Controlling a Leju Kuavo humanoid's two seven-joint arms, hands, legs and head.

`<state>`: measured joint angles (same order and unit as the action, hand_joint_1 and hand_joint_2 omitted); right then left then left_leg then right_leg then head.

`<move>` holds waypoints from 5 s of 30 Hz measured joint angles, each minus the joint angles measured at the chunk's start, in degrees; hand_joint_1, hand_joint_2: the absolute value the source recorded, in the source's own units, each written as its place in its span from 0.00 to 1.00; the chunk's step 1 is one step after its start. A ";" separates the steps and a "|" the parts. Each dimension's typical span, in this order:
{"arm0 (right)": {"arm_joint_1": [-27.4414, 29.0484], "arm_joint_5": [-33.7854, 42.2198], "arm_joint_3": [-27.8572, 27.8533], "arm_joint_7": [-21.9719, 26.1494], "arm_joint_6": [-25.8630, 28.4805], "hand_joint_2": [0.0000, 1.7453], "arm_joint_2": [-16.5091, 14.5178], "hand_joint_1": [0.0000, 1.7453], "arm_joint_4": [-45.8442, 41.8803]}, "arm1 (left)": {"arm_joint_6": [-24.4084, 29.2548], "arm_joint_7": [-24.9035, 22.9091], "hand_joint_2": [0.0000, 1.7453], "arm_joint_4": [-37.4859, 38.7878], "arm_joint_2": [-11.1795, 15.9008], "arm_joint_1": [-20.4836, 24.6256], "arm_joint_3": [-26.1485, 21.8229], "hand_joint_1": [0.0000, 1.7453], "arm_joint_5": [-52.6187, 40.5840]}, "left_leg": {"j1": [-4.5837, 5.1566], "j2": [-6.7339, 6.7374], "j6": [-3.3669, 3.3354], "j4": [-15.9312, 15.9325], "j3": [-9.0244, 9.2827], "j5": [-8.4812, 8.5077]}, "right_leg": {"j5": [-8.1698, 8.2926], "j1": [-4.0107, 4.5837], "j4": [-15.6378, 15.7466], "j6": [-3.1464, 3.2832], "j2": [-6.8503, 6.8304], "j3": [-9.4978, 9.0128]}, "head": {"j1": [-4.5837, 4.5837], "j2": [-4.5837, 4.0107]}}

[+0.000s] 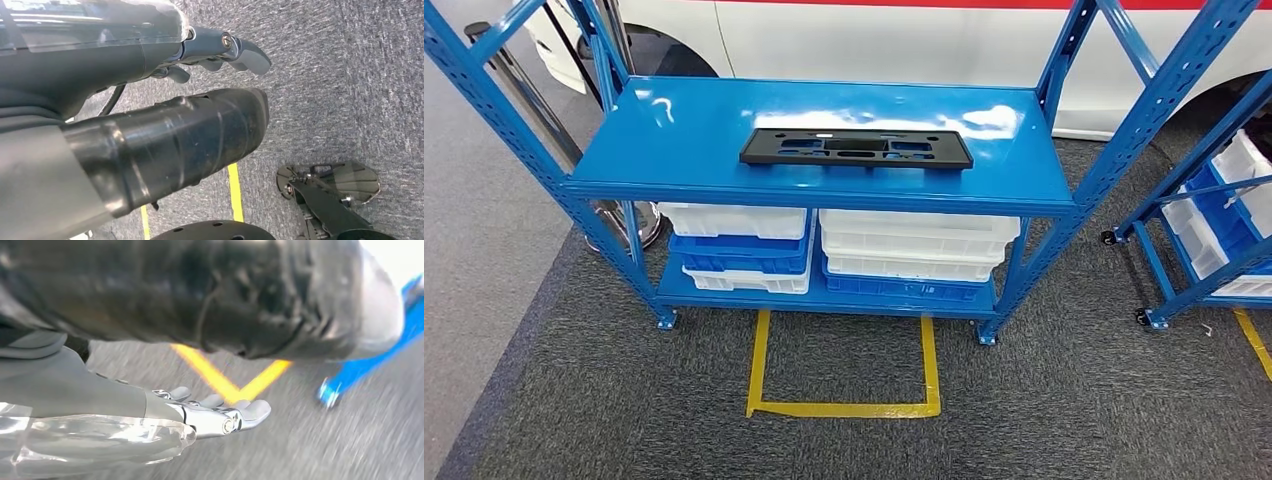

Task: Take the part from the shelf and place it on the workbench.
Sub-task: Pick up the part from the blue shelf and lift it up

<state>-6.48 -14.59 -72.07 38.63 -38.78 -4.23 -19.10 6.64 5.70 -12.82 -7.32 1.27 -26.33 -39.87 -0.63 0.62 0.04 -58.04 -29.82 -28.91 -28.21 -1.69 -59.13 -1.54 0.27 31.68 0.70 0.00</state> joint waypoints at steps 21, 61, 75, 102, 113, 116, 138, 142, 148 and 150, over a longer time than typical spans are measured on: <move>11.34 19.48 70.68 -4.23 2.51 0.75 -7.50 0.00 -52.74 | -2.69 -2.54 0.00 0.30 0.03 0.32 -2.26 0.00 -6.99 | -0.03 0.02 0.00 -0.08 -0.04 0.01 | 0.02 0.02 0.02 0.00 0.03 0.08 | -0.01 0.00; 9.11 13.44 112.40 -5.23 28.75 0.00 4.29 0.00 -78.67 | -3.96 -4.85 0.00 0.67 0.02 1.19 -3.39 0.00 -10.81 | -0.42 -0.28 -0.53 -0.80 -2.32 1.34 | -0.06 1.08 -0.94 0.86 0.31 1.28 | -0.05 0.00; 6.30 11.43 114.46 -4.93 29.85 0.00 5.86 0.00 -84.23 | -4.09 -4.72 0.00 0.72 -0.19 1.42 -3.74 0.00 -11.48 | 0.17 -0.22 -0.56 -0.42 -1.63 0.92 | 1.11 1.76 -0.08 2.41 -0.08 1.47 | 0.00 0.00; 5.51 11.00 114.80 -5.10 29.99 0.00 6.26 0.00 -84.70 | -5.27 -4.61 0.00 0.79 -0.14 1.47 -4.84 0.00 -11.48 | 0.37 -0.68 -1.74 -0.26 -1.54 1.21 | 0.86 1.67 -2.36 2.12 -0.26 2.20 | -0.04 0.00; 5.39 10.83 114.98 -5.19 29.93 0.00 6.24 0.00 -84.85 | -5.52 -4.55 0.00 0.80 -0.19 1.46 -5.04 0.00 -11.45 | -0.06 -0.60 0.82 -16.13 -10.20 -4.75 | 0.15 1.24 2.20 3.44 -0.31 -1.76 | -0.19 0.00; 5.47 10.72 114.97 -5.32 30.32 0.00 6.24 0.00 -84.83 | -5.59 -4.54 0.00 0.82 -0.08 1.25 -5.07 0.00 -11.50 | -0.25 -0.56 0.90 -7.12 -6.83 2.03 | -1.28 1.21 2.02 2.82 -0.06 -3.33 | -0.17 0.00; 5.41 10.60 115.04 -5.53 30.56 0.00 6.50 0.00 -84.77 | -5.92 -4.17 0.00 1.09 -0.42 1.40 -5.14 0.00 -12.02 | 0.39 -0.83 -0.41 -1.80 2.19 -2.25 | 3.02 2.48 1.07 3.95 -0.10 2.27 | 0.00 0.00; 5.39 10.57 115.20 -5.54 30.56 0.00 6.50 0.00 -84.78 | -5.93 -4.09 0.00 1.09 -0.42 1.55 -5.14 0.00 -12.02 | -0.07 -0.81 0.75 -13.97 -5.19 -7.66 | 2.16 2.11 1.58 4.36 -0.23 0.92 | -0.08 0.00; 5.40 10.57 115.26 -5.54 30.56 0.00 6.51 0.00 -84.73 | -5.92 -4.11 0.00 1.10 -0.33 1.25 -5.14 0.00 -12.02 | -0.37 -0.68 1.15 -2.06 -3.51 1.42 | -0.05 1.89 1.15 3.19 0.10 -1.45 | -0.09 0.01; 5.40 10.57 115.27 -5.55 30.56 0.00 6.51 0.00 -84.68 | -5.92 -4.09 0.00 1.12 -0.32 1.31 -5.14 0.00 -12.02 | -0.08 -0.62 0.23 -0.76 -3.10 1.22 | -0.65 2.01 0.90 2.49 0.03 -1.51 | -0.08 0.01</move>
<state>-1.07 -4.02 43.20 33.08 -8.22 2.28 -103.77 0.72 1.62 -11.70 -7.64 2.58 -31.47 -51.89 -0.71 0.00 0.27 -58.80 -32.92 -27.69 -28.86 0.32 -58.23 0.95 0.31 30.17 0.63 0.01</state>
